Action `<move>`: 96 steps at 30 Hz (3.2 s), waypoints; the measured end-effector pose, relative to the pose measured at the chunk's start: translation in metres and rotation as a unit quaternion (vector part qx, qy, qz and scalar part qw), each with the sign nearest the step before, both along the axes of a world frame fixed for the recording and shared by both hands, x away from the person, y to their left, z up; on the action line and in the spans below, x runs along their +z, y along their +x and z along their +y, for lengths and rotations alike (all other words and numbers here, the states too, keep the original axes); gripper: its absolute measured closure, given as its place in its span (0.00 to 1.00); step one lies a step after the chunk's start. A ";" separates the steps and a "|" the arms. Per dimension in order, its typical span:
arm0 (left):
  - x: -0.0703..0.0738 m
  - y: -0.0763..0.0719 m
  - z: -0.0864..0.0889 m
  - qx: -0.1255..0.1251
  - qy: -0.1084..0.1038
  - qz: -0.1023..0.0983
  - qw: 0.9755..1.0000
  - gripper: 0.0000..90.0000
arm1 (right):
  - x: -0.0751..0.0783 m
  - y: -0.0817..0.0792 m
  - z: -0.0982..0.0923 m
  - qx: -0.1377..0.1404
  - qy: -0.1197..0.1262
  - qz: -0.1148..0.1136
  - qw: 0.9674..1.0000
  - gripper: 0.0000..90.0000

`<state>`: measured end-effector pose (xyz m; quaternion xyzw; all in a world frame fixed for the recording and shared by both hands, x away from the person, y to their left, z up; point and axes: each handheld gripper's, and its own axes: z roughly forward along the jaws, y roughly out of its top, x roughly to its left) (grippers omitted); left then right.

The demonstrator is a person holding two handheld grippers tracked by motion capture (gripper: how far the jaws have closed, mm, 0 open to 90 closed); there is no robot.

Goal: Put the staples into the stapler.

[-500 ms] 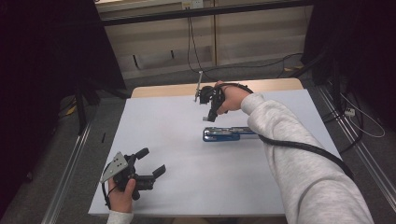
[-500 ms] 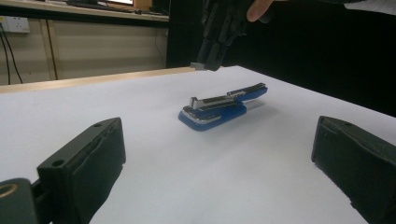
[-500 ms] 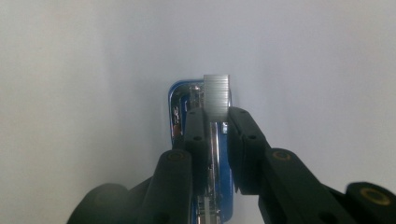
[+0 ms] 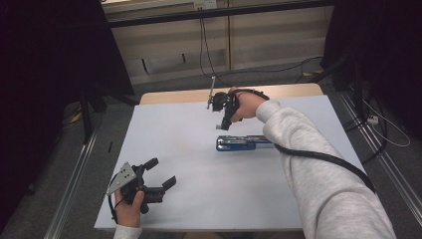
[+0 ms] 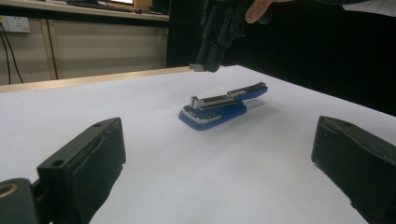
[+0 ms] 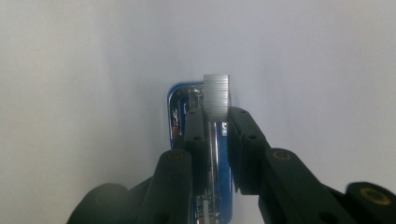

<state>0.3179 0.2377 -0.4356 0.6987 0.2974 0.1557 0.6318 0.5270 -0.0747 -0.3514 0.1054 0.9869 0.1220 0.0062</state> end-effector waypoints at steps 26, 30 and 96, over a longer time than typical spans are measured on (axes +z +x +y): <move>0.000 0.000 0.001 0.000 -0.001 0.000 1.000 0.03 | -0.018 0.000 0.004 0.005 0.000 0.008 1.000 0.87; 0.000 0.000 0.000 0.000 -0.001 0.000 1.000 0.03 | -0.020 0.000 0.003 0.003 -0.001 0.011 1.000 0.87; 0.000 0.001 -0.002 0.001 0.005 0.001 1.000 0.03 | -0.042 -0.005 -0.004 0.004 -0.008 0.020 1.000 0.87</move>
